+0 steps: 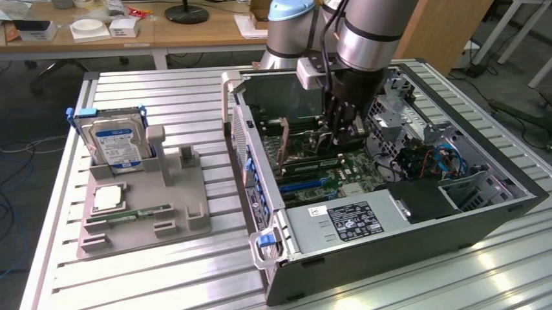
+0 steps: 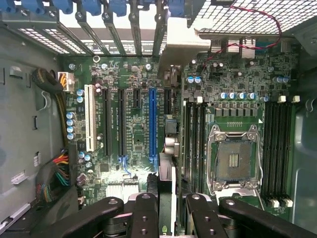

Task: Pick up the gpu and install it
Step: 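Insert the gpu into the slot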

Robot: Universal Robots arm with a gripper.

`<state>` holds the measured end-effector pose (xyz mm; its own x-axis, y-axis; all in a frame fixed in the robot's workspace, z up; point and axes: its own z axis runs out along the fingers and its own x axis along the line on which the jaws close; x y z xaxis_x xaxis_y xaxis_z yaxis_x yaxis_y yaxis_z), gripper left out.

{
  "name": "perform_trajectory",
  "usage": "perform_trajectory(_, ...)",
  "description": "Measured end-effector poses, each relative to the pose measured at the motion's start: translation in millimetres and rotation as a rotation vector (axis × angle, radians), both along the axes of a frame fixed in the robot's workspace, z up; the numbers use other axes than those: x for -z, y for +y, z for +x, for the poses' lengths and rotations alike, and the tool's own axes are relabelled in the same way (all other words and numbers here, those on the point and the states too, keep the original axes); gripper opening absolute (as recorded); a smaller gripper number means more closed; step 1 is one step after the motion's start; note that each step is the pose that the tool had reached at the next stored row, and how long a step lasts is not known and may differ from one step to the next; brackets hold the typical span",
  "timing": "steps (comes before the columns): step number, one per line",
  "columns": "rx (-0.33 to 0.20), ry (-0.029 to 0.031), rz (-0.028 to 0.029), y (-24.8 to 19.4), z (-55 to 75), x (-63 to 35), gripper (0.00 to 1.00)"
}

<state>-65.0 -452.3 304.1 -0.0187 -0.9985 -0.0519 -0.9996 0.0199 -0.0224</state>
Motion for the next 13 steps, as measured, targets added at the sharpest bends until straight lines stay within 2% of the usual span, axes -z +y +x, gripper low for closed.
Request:
perform_trajectory(5,0.000,-0.0001,0.0001,-1.0,0.1,0.8,0.26)
perform_trajectory(13,0.000,-0.0001,0.0001,-1.0,0.0,11.3,0.26)
